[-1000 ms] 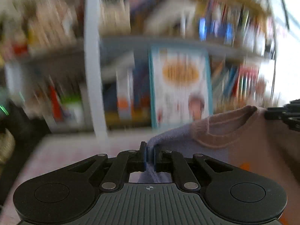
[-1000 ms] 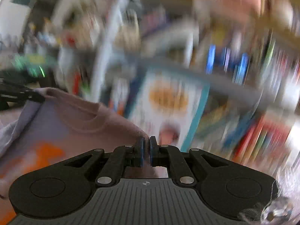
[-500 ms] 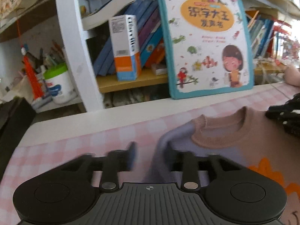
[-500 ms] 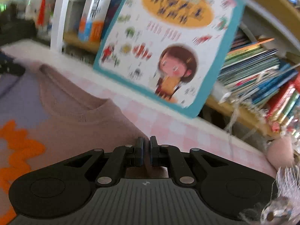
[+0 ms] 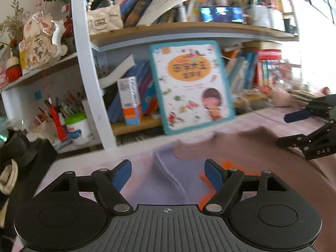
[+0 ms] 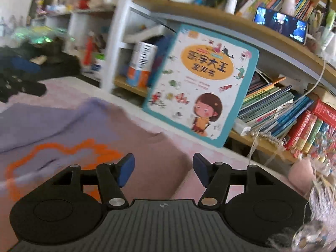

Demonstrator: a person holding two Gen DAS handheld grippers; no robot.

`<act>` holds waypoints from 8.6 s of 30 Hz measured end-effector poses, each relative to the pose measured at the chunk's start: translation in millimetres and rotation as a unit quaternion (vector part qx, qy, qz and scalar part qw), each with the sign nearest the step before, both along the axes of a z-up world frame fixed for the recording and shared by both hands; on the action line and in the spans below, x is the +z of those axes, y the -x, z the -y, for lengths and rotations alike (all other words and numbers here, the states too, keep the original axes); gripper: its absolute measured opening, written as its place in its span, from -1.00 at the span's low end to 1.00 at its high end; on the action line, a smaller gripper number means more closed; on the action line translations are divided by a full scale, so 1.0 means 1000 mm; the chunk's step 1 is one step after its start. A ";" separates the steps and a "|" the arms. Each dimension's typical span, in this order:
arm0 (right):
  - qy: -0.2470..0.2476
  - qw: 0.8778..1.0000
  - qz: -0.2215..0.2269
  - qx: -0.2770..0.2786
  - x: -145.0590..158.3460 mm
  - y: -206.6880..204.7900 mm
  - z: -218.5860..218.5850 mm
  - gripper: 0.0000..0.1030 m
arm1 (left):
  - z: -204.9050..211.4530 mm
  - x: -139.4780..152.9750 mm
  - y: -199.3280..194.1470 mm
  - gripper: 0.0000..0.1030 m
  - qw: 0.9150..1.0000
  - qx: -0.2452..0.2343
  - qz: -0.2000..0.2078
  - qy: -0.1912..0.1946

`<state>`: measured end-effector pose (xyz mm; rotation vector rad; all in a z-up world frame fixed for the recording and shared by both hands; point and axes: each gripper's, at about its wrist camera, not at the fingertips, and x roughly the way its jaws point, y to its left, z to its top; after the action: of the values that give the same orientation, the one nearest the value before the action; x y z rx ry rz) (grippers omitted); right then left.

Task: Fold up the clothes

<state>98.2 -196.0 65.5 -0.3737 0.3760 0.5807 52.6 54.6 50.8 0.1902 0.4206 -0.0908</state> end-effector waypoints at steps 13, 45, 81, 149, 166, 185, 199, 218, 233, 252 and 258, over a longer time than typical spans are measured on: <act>0.009 0.998 -0.037 -0.043 -0.036 0.091 0.016 0.17 | 0.023 -0.036 0.081 0.53 0.999 0.033 -0.027 0.003; 0.042 0.998 -0.040 -0.038 -0.043 0.092 0.002 0.26 | -0.025 -0.007 0.072 -0.94 0.995 0.085 -0.016 -0.048; 0.038 0.997 -0.046 -0.038 -0.043 0.090 0.003 0.26 | -0.042 -0.024 0.050 -0.75 0.992 0.073 -0.078 0.062; -0.075 0.975 -0.195 -0.076 -0.009 0.083 0.098 -0.35 | -0.073 -0.038 0.103 -0.09 0.983 0.088 -0.103 0.124; -0.160 0.950 -0.261 -0.055 -0.039 0.098 0.069 -0.32 | -0.092 -0.034 0.097 -0.86 0.981 0.079 -0.097 0.148; -0.278 0.925 -0.255 0.033 -0.024 0.081 0.041 -0.99 | -0.087 -0.039 0.094 -0.86 0.978 0.089 -0.094 0.162; -0.248 0.931 -0.268 -0.012 -0.033 0.077 0.048 -0.28 | -0.094 -0.048 0.094 -0.84 0.977 0.099 -0.102 0.158; -0.298 0.908 -0.276 -0.102 -0.036 0.056 0.084 -0.27 | -0.093 -0.049 0.094 -0.83 0.978 0.097 -0.103 0.151; -0.254 0.921 -0.266 -0.128 -0.048 -0.010 0.061 -0.70 | -0.092 -0.050 0.095 -0.83 0.978 0.099 -0.100 0.156; -0.237 0.935 -0.236 -0.118 -0.014 0.014 0.105 -0.94 | -0.091 -0.051 0.095 -0.83 0.978 0.100 -0.099 0.156; -0.259 0.912 -0.300 -0.106 -0.045 0.029 0.096 -0.39 | -0.091 -0.050 0.095 -0.83 0.978 0.099 -0.100 0.154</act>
<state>68.8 -291.8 20.1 0.3715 0.8170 0.5499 -41.9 145.5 1.2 -0.1682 0.6183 0.0229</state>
